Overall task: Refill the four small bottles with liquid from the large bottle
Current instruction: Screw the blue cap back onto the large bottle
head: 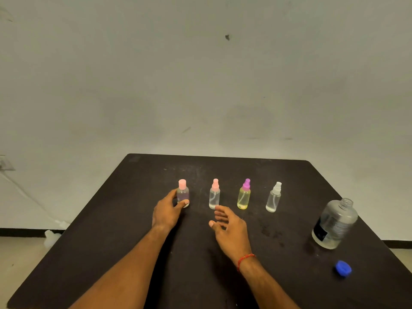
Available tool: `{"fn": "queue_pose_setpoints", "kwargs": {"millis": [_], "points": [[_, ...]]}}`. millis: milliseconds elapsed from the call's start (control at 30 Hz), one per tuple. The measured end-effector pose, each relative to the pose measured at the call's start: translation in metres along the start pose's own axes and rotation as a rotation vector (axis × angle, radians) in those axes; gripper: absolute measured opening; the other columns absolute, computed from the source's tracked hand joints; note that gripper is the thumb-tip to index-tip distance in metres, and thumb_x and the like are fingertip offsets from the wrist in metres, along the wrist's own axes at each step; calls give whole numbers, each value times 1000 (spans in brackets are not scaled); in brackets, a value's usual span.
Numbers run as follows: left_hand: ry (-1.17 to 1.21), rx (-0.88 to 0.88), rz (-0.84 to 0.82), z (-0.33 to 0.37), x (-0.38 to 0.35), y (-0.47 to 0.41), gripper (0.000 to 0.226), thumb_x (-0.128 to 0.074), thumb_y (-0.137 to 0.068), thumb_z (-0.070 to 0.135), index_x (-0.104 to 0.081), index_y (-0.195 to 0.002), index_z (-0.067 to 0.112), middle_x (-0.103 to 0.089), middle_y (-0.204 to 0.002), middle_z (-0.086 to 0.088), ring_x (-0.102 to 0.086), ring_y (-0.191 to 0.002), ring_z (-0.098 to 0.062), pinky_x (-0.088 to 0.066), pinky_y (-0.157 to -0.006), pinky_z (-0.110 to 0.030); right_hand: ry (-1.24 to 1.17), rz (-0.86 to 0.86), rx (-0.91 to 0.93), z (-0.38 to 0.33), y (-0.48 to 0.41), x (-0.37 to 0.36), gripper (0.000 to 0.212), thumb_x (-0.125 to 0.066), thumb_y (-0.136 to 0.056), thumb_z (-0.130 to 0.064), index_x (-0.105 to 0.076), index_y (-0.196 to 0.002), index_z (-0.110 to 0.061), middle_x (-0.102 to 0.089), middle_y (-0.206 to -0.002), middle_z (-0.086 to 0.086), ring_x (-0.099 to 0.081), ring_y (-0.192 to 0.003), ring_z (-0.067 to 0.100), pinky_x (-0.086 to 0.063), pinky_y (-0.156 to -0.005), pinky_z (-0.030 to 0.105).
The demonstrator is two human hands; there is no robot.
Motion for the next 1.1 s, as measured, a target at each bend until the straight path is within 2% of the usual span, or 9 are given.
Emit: {"fn": "queue_pose_setpoints", "kwargs": {"millis": [100, 200, 300, 367, 500, 633, 800, 967, 1100], "points": [[27, 3, 1, 1, 1, 3, 45, -72, -91, 39, -59, -134, 33, -67, -131, 8, -62, -123, -18, -47, -97, -36, -16, 34, 0, 0, 0, 13, 46, -75, -82, -11, -61, -123, -26, -64, -111, -11, -61, -101, 0, -49, -79, 8], [101, 42, 18, -3, 2, 6, 68, -77, -88, 37, -47, -149, 28, -58, -144, 8, -54, -133, -21, -44, -109, -40, -33, 67, 4, 1, 3, 29, 45, -76, -82, -12, -61, -123, -25, -65, -112, -9, -62, -102, 1, -51, -82, 11], [129, 50, 59, -9, 4, 11, 79, -78, -86, 43, -39, -152, 30, -52, -149, 8, -56, -130, -25, -56, -95, -49, -32, 89, 5, 4, 9, 46, 46, -75, -83, -13, -60, -125, -24, -64, -113, -9, -62, -103, 1, -50, -82, 10], [150, 40, 110, -10, 4, 19, 69, -76, -87, 44, -44, -147, 31, -54, -141, 11, -65, -114, -30, -62, -74, -42, -24, 111, 12, 9, 14, 61, 46, -75, -83, -13, -60, -125, -24, -65, -113, -10, -62, -103, 1, -50, -81, 10], [221, 46, 223, -4, 5, 44, 33, -72, -90, 45, -58, -118, 37, -63, -115, 17, -70, -91, -30, -60, -77, -50, 19, 149, 13, 16, 27, 90, 39, -75, -83, -15, -64, -119, -26, -65, -108, -15, -61, -98, -2, -49, -75, 7], [353, 53, 237, 30, -11, 83, 3, -67, -96, 33, -66, -98, 30, -70, -101, 4, -67, -70, -23, -56, -56, -38, 110, 217, 30, 28, 44, 123, 27, -75, -83, -20, -68, -108, -27, -65, -98, -16, -61, -86, 0, -49, -71, 10], [407, -21, 82, 79, -58, 120, 6, -67, -96, 32, -71, -93, 29, -71, -90, 5, -67, -76, -9, -58, -56, -36, 203, 311, 70, 41, 66, 167, 22, -77, -81, -21, -68, -98, -31, -62, -91, -15, -58, -81, 0, -49, -70, 15], [481, -101, -31, 131, -108, 139, 7, -70, -95, 27, -73, -89, 23, -70, -81, 2, -65, -65, -17, -50, -44, -31, 261, 412, 21, 59, 82, 212, 23, -78, -80, -21, -67, -98, -30, -61, -95, -12, -59, -84, 3, -47, -73, 13], [497, -147, -143, 163, -147, 149, 2, -72, -94, 28, -71, -94, 26, -69, -88, 4, -58, -52, -14, -50, -44, -32, 322, 454, -102, 77, 86, 244, 30, -78, -81, -21, -66, -108, -24, -60, -103, -5, -58, -93, 10, -54, -88, 31]]}}
Point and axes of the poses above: each hand's wrist, its own y-axis away from the middle knuckle, its own x-axis out of the back of the hand, z = x × y, the point moved 3 cm from there along -y, towards the middle knuckle
